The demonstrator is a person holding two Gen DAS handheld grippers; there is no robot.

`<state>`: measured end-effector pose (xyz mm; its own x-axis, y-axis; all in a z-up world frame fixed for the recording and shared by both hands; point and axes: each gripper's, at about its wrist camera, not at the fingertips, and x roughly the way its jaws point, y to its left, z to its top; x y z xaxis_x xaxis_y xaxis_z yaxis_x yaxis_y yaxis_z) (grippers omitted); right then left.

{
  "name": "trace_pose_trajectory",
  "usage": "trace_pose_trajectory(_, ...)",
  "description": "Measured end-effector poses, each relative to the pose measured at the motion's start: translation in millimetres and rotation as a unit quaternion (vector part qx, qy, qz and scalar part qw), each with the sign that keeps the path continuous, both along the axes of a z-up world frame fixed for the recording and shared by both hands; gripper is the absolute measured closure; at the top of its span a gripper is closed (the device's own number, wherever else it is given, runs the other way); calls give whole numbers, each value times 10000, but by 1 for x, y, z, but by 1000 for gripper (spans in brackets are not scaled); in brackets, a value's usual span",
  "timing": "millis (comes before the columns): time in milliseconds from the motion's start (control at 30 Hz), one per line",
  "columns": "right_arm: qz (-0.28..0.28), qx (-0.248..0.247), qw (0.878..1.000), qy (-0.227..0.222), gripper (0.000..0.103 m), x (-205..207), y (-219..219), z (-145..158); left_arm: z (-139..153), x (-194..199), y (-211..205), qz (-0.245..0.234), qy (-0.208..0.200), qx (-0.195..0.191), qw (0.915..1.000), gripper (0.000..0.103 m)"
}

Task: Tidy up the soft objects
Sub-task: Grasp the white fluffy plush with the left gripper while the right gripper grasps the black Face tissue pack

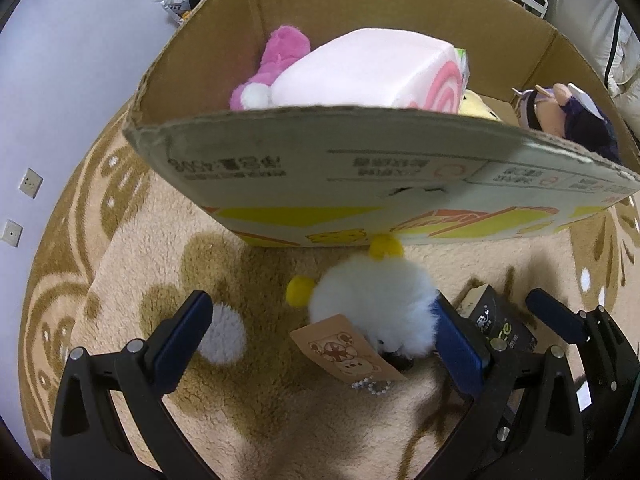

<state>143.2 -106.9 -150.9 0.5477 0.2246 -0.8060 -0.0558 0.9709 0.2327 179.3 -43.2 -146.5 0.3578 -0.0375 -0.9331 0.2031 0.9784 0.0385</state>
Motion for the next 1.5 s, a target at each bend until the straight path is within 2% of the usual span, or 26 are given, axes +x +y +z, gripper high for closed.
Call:
trace_pose_trajectory(100, 6, -49, 10000, 37, 19, 1, 5, -3, -3, 2, 0, 34, 36, -44, 10000, 1)
trace_pose_trajectory(167, -4, -126, 9999, 43, 28, 3, 9, -4, -4, 4, 0, 43, 47, -54, 10000, 2)
trace_pose_trajectory(233, -17, -241, 9997, 75, 36, 5, 12, -7, -5, 5, 0, 49, 64, -42, 10000, 10)
trace_pose_trajectory(367, -18, -285, 9996, 43, 39, 6, 14, -9, -13, 7, 3, 81, 267, -200, 9994, 19)
trace_pose_trajectory(433, -44, -360, 9993, -7, 49, 5, 15, -9, -15, 7, 4, 90, 295, -214, 9993, 27)
trace_pose_trajectory(467, -60, -372, 9993, -7, 51, 6, 14, -9, -16, 7, 4, 70, 298, -200, 9993, 31)
trace_pose_trajectory(500, -84, -367, 9993, -13, 53, 6, 13, -9, -16, 6, 2, 30, 290, -197, 9994, 44)
trace_pose_trajectory(533, -113, -341, 9994, -24, 53, 6, 13, -9, -15, 5, 0, -57, 265, -228, 9994, 50)
trace_pose_trajectory(733, -132, -355, 9993, -56, 53, 6, 13, -9, -13, -2, -9, -296, 167, -150, 9993, 66)
trace_pose_trajectory(967, -174, -367, 9990, -163, 54, -3, 9, 0, -1, -12, -2, -179, 97, -364, 9991, 69)
trace_pose_trajectory(1300, -311, -342, 9984, -338, 54, -19, -6, 18, 16, -27, 3, -153, -107, -360, 9992, 70)
trace_pose_trajectory(1500, -449, -224, 9976, -476, 54, -26, -14, 33, 32, -37, 23, -147, -205, -502, 9984, 71)
